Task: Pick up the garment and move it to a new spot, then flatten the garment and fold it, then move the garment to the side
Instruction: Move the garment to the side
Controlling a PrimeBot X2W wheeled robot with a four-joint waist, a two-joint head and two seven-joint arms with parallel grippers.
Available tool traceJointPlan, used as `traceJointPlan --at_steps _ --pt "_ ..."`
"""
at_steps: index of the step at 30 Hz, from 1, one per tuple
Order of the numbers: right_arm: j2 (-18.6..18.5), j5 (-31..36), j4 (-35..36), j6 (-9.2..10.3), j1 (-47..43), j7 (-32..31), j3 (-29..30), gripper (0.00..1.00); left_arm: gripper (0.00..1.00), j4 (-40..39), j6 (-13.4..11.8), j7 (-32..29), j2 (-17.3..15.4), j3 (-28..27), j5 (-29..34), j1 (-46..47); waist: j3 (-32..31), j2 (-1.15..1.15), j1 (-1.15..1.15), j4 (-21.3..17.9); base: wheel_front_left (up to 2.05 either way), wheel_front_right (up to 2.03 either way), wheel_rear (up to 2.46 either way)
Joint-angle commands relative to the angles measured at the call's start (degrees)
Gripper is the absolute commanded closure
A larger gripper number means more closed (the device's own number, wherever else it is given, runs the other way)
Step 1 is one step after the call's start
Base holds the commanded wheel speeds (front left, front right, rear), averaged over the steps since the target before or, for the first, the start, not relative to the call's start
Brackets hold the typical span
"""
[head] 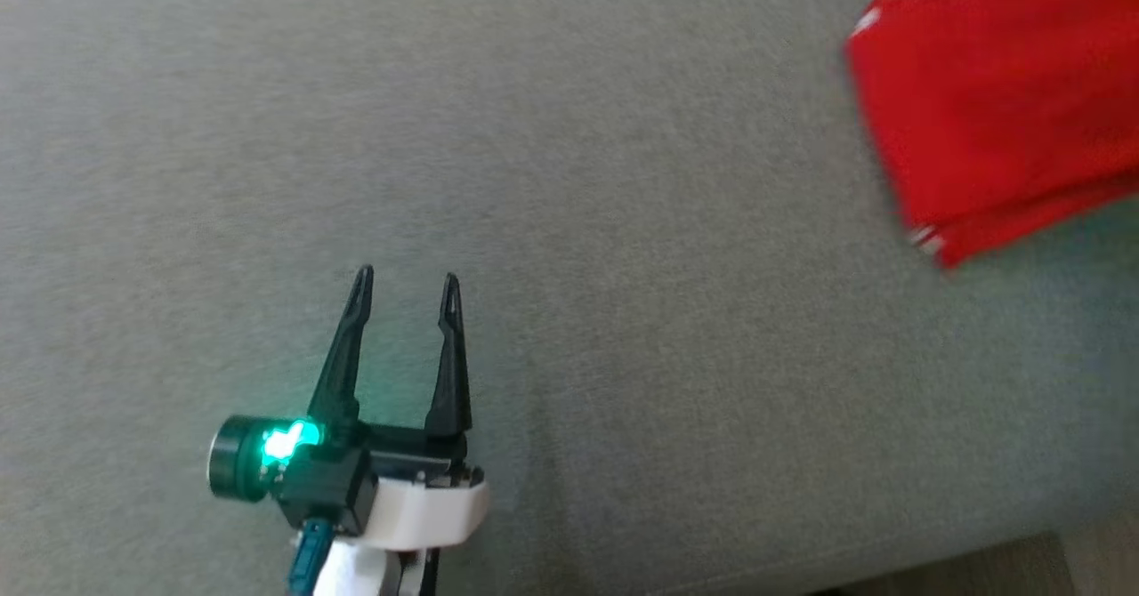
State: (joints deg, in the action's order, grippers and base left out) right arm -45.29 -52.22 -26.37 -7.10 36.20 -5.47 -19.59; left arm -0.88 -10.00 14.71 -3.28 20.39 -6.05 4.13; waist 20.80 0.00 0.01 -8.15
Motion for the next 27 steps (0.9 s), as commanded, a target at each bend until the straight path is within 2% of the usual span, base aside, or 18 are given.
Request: traceJointPlan --at_steps 1,8,9,10,11,19,27 --pt "-2.99 0.63 0.74 -0.39 1.38 0.80 1.06 1.00 0.00 -2.09 0.22 0.29 0.40 -1.64 0.59 1.19 2.13 0.00 -0.01 -2.03 0.00 0.00 0.00" --pt "-3.92 4.33 -2.95 -0.39 6.16 0.22 4.35 1.00 0.00 -2.71 1.10 0.29 0.40 -1.71 0.99 3.24 5.17 0.00 -0.01 -3.79 0.00 0.00 0.00" --pt "-3.93 5.10 -3.53 -0.39 6.49 0.02 4.57 0.89 0.00 -2.73 1.19 0.29 0.40 -1.69 0.94 3.53 5.38 0.00 -0.01 -3.85 0.00 0.00 0.00" --pt "-3.91 6.15 -4.13 -0.39 6.86 0.13 4.91 0.07 0.00 -2.75 1.28 0.29 0.40 -1.64 0.83 3.79 5.55 0.00 -0.01 -3.87 0.00 0.00 0.00" --pt "-3.75 7.36 -4.74 -0.39 7.21 0.55 5.37 0.00 0.00 -2.77 1.37 0.29 0.40 -1.59 0.61 4.03 5.65 0.00 -0.01 -3.86 0.00 0.00 0.00" --pt "1.32 14.06 -4.63 -0.39 4.55 2.81 5.39 0.00 0.00 -2.24 1.57 0.29 0.40 -1.30 -1.84 4.06 2.35 0.00 -0.01 -3.00 0.00 0.00 0.00" --pt "10.01 16.34 -0.01 -0.39 -6.03 5.48 2.29 0.00 0.00 -0.93 0.94 0.29 0.40 -1.28 -4.28 1.45 -6.01 0.00 -0.01 0.16 0.00 0.00 0.00"
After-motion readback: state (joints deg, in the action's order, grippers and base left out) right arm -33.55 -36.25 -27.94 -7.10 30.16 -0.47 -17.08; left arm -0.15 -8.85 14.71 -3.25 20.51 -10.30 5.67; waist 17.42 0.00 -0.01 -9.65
